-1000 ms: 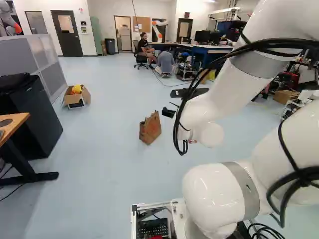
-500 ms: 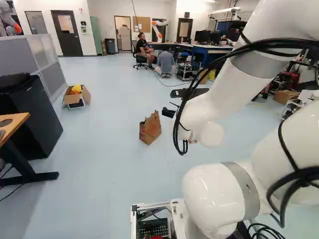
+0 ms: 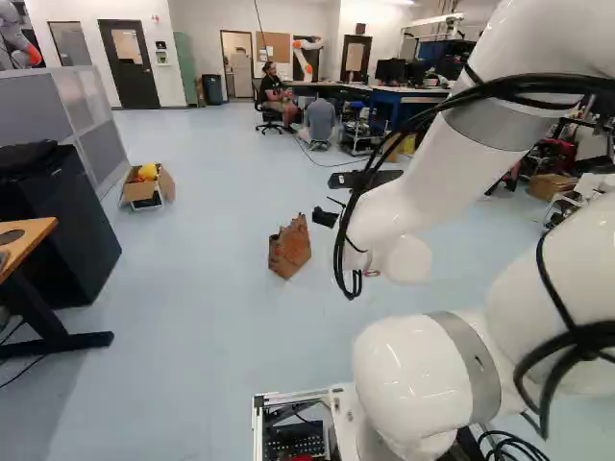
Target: Pick up the grocery bag from the ground
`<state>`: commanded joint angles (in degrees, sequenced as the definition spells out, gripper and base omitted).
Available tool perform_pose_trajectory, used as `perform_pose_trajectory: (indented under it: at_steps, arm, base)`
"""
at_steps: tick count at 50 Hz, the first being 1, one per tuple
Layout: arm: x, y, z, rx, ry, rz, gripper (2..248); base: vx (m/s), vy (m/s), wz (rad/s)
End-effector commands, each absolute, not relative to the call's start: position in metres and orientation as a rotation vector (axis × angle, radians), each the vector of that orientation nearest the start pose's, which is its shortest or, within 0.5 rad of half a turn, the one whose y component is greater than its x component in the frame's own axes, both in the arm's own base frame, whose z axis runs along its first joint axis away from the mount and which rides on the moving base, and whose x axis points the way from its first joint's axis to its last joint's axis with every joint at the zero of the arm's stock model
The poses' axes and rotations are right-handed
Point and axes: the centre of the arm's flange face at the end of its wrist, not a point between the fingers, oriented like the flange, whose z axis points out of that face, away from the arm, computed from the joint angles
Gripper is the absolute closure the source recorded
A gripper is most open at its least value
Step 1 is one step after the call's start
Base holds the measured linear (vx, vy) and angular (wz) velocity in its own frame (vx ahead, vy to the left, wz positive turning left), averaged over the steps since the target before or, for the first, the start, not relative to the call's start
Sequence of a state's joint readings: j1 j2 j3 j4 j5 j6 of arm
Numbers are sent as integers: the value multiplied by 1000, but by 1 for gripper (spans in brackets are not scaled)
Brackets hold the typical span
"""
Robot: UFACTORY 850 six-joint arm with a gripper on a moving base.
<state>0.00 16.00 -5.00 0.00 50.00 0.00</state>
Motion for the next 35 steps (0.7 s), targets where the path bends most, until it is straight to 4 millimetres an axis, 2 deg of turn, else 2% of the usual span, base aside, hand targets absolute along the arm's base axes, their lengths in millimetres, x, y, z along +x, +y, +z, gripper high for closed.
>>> perform_pose_trajectory:
  at_steps: [35]
  arm:
    - [270,0,366,-2558,0,-1824,3]
  base:
    - [0,0,0]
